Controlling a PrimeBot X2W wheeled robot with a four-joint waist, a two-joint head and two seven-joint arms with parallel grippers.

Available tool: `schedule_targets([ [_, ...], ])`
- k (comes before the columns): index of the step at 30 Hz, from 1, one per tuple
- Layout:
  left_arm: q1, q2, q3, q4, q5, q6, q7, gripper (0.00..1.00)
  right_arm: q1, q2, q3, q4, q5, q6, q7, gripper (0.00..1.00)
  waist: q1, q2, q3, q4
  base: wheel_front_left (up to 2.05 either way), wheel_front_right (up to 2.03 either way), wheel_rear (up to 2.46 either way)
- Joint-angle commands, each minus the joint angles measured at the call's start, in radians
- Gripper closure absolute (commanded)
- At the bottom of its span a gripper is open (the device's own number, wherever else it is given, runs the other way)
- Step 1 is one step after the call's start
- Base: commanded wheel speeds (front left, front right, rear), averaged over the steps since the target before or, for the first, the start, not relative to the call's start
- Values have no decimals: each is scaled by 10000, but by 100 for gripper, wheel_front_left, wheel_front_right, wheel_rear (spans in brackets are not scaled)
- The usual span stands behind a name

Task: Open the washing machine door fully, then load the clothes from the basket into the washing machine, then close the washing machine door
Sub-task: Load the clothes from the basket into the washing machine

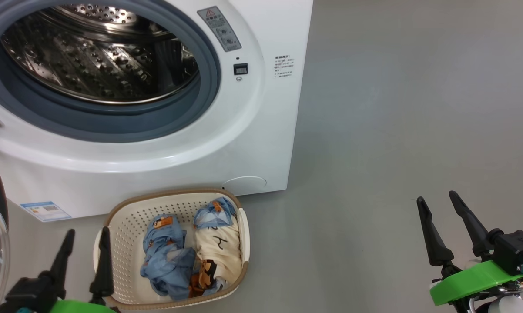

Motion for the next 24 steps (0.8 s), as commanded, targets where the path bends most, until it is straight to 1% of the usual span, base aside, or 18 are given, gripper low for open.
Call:
schedule_targets([
  [1,-226,171,229,-61,-8,8,-65,0,-122,-110,164,-266,-49,44,-122,0,0,0,46,-7,0,0,0],
  [6,-412,137,62,700,-22,8,-65,0,-293,5,247,-290,-67,44,-122,0,0,0,324,-65,0,0,0],
  [11,-915,109,-282,1914,86,8,-65,0,-575,156,332,-346,-98,44,-122,0,0,0,809,-175,0,0,0],
  [17,-1872,164,-571,3487,105,8,-65,0,-1045,424,492,-420,-164,44,-122,0,0,0,1625,-387,0,0,0],
  [24,-3257,470,-1018,5524,23,8,-65,0,-1704,705,789,-492,-222,44,-122,0,0,0,2722,-677,0,0,0],
])
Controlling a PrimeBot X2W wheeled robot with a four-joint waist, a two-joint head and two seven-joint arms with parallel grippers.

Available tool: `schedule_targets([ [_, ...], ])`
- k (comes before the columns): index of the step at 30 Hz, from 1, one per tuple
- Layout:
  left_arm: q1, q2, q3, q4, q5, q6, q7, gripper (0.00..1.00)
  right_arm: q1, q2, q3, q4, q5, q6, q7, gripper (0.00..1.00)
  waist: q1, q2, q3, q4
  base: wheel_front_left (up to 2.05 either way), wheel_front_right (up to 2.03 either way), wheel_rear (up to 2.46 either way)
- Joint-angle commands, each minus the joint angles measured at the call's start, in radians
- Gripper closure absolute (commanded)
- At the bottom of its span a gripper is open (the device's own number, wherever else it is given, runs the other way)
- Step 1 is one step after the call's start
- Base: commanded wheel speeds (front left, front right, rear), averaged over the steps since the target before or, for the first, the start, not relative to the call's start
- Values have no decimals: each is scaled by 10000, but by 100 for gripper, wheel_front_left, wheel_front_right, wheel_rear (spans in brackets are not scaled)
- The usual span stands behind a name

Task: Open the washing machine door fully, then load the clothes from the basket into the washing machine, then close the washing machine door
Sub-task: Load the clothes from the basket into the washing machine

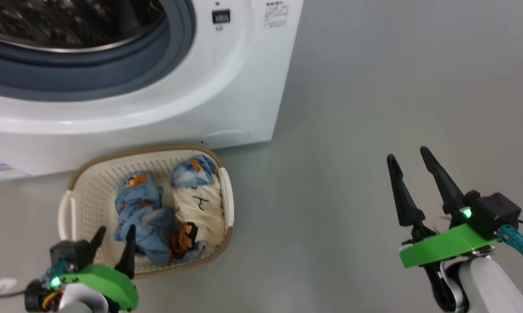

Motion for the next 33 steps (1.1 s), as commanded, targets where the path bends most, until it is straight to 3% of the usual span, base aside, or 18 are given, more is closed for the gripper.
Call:
schedule_targets([
  [1,-404,410,163,212,-49,8,-67,0,-256,10,242,-268,-127,44,-120,0,-1,0,784,-288,0,0,0],
  [16,-3042,1196,-732,3363,-486,8,286,0,-1355,338,622,-487,-212,44,-120,0,-1,0,2673,-682,0,0,0],
  [33,-4578,2020,-1294,4074,-399,146,1809,0,-2080,538,1025,-737,-271,44,-120,0,-1,0,3979,-1046,0,0,0],
])
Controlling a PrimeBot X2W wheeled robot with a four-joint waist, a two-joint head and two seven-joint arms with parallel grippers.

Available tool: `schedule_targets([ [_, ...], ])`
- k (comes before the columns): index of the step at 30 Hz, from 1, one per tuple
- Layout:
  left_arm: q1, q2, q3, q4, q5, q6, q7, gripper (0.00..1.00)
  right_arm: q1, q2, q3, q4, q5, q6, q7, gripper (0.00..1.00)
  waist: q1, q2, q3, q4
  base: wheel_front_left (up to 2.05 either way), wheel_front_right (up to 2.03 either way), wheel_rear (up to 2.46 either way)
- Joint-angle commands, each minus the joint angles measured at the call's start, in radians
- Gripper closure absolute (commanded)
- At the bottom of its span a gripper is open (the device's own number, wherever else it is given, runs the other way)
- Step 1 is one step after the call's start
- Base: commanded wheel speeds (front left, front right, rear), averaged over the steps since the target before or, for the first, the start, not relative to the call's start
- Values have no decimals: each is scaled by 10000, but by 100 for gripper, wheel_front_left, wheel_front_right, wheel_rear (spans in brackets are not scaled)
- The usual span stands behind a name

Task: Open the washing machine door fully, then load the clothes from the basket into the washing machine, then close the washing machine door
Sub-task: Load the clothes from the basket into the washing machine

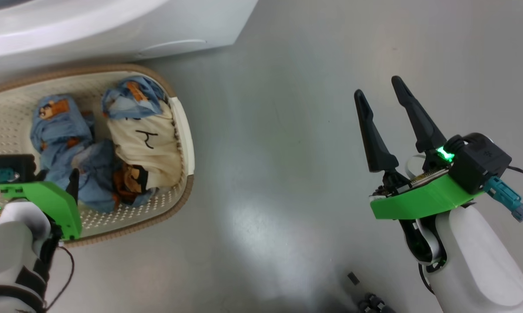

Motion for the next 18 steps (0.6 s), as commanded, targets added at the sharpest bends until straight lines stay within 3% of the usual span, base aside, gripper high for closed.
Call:
schedule_targets([
  [1,-30,539,95,1,130,97,129,0,48,69,226,-274,-64,44,-80,0,-1,-1,310,-158,0,0,0],
  [18,-588,1013,-297,50,276,510,1033,0,-203,315,471,-476,-88,44,-80,0,-1,-1,957,-579,0,0,0],
])
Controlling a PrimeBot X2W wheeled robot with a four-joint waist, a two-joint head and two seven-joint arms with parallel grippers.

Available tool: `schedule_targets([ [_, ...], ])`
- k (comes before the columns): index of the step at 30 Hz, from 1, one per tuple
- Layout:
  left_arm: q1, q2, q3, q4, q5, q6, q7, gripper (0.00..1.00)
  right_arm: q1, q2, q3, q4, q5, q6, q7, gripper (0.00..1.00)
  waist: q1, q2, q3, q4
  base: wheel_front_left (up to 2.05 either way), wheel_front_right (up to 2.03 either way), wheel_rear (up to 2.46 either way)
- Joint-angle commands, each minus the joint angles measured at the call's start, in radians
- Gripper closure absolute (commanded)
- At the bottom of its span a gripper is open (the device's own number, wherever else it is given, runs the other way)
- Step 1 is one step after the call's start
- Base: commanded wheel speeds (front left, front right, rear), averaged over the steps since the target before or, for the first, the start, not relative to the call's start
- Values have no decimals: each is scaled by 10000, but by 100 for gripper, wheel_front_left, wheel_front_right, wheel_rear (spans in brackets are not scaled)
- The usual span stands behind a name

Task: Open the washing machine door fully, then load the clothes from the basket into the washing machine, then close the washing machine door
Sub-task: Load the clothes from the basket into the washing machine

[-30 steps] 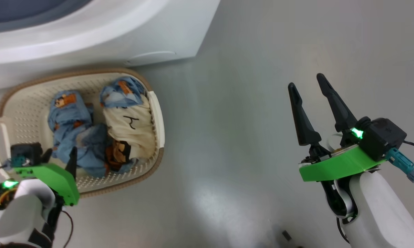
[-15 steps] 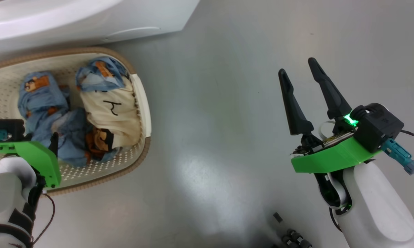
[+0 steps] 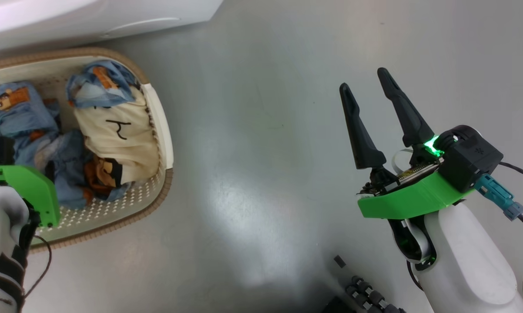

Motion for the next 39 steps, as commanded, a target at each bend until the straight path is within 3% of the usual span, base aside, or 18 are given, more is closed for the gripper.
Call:
schedule_targets([
  [1,60,479,124,-43,110,68,20,0,83,44,203,-263,-82,44,-78,0,0,0,75,-62,0,0,0],
  [5,-36,630,22,-41,148,122,201,0,35,81,276,-290,-68,44,-78,0,0,0,195,-160,0,0,0],
  [6,-49,660,-1,-40,155,152,258,9,28,89,290,-297,-65,44,-78,0,0,0,214,-185,0,0,0],
  [7,-58,694,-28,-40,168,186,314,42,22,97,302,-306,-63,44,-78,0,0,0,229,-212,0,0,0],
  [8,-58,718,-51,-39,173,201,363,62,18,103,312,-312,-64,44,-78,0,0,0,234,-235,0,0,0],
  [9,-56,740,-73,-39,175,207,411,100,16,109,316,-318,-63,44,-78,0,0,0,237,-255,0,0,0],
  [19,50,592,-52,-38,-117,116,66,100,63,138,181,-236,-93,44,-78,0,0,0,-141,-165,0,0,0],
  [39,1648,-602,214,-83,-970,-311,-2684,100,1028,-484,-164,230,-8,44,-78,0,0,0,-2967,846,0,0,0],
])
